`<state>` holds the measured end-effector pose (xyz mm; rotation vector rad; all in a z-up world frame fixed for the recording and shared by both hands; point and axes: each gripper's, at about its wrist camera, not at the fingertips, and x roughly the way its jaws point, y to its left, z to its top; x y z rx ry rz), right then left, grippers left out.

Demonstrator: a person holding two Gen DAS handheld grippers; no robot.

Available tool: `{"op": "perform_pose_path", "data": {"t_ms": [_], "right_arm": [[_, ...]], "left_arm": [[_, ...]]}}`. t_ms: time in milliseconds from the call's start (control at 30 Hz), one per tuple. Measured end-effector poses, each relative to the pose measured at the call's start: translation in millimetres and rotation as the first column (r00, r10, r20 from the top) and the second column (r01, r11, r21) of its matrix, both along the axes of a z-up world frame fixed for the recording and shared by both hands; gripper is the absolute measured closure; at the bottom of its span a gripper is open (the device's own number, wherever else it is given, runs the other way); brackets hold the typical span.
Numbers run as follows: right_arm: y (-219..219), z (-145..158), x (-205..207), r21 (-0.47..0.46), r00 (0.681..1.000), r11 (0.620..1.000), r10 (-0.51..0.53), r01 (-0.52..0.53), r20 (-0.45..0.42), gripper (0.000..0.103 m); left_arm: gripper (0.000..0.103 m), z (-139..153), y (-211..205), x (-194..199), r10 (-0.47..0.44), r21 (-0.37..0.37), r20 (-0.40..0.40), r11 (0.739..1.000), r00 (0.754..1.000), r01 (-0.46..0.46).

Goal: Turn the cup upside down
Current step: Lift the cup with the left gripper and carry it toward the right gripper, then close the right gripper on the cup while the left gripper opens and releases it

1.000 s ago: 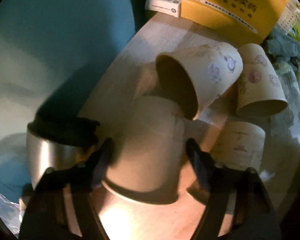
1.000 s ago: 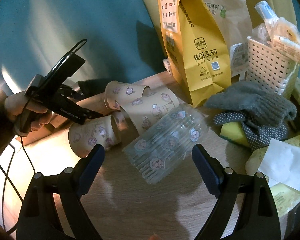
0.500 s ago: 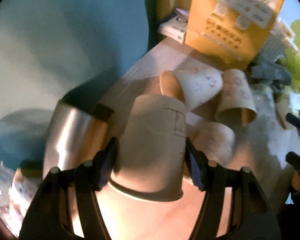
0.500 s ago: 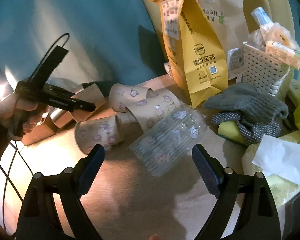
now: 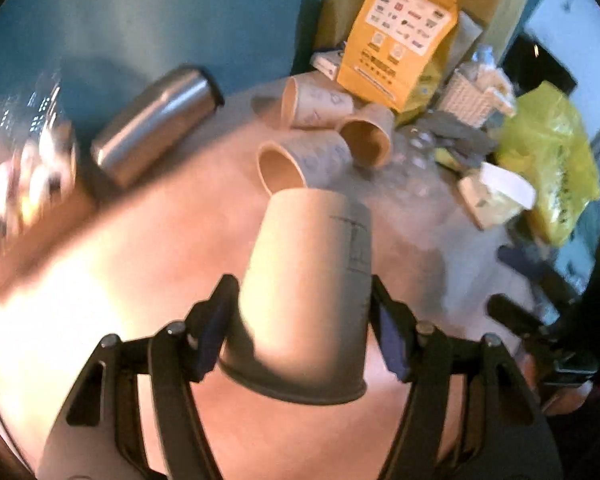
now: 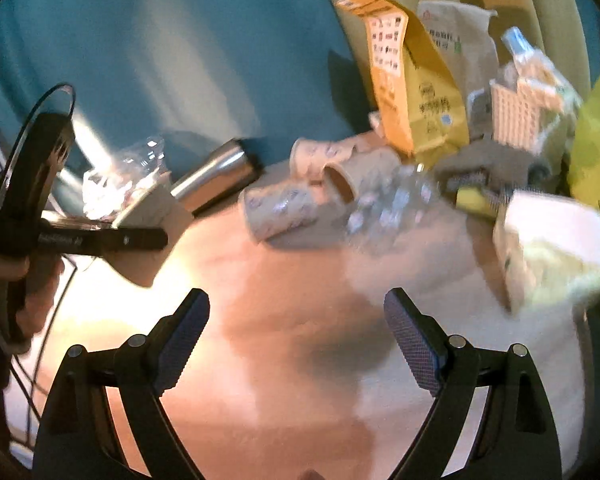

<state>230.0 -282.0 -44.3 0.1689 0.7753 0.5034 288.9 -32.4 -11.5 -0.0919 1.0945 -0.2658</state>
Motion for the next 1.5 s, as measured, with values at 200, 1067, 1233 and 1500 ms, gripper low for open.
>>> {"op": "perform_pose_path", "data": {"t_ms": [200, 1067, 1233, 1500], "right_arm": [[0, -3, -48, 0.03, 0.998, 0.999, 0.036, -0.034, -0.055, 0.012], [41, -44, -91, 0.002, 0.948, 0.981, 0.187, -0.193, -0.259, 0.012], [58, -49, -79, 0.029, 0.919, 0.974, 0.221, -0.224, -0.327, 0.012], [92, -55, -65, 0.081, 0.858, 0.956, 0.289, -0.282, -0.426, 0.012]], "left_arm": [[0.038, -24, -7, -80, 0.131, -0.166, -0.062, 0.976, 0.989, -0.139], [0.037, -96, 5, -193, 0.319, -0.284, -0.218, 0.883, 0.922, -0.373], [0.037, -95, 8, -195, 0.307, -0.285, -0.204, 0.89, 0.93, -0.357], [0.036, -95, 9, -199, 0.28, -0.29, -0.179, 0.901, 0.943, -0.323]]}}
